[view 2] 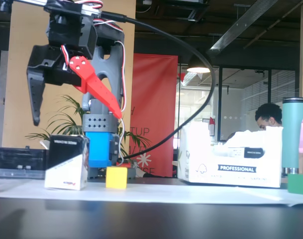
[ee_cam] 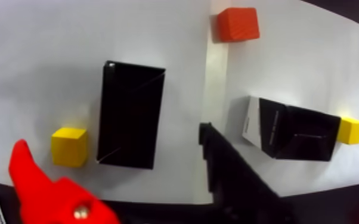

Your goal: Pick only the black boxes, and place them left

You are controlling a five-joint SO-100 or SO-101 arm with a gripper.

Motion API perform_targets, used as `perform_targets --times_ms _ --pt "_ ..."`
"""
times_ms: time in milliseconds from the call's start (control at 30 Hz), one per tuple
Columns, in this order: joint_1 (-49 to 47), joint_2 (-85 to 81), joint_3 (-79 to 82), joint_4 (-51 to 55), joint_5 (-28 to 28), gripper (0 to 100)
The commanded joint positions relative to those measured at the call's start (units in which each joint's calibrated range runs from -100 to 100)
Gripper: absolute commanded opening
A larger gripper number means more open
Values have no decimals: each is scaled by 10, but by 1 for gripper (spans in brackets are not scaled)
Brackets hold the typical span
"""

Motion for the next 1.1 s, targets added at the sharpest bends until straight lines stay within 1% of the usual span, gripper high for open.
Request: perform_targets --times_ms 0,200,300,367,633,667,733,833,933,1000,1067 --pt "-14 6 -15 -10 0 53" --pt "-27 47 -19 -16 -3 53" --pt "-50 66 -19 -41 -40 53" --pt "-70 75 -18 -45 -54 53" --pt "-102 107 -10 -45 -56 53" --pt "-104 115 -12 -45 -62 51" --pt "-109 129 -22 -48 -82 44" --pt "-123 145 -40 -47 -110 29" --pt "-140 148 -42 -47 -124 16" --pt "-153 147 -43 -46 -134 12" --pt "-172 145 -45 -46 -150 11"
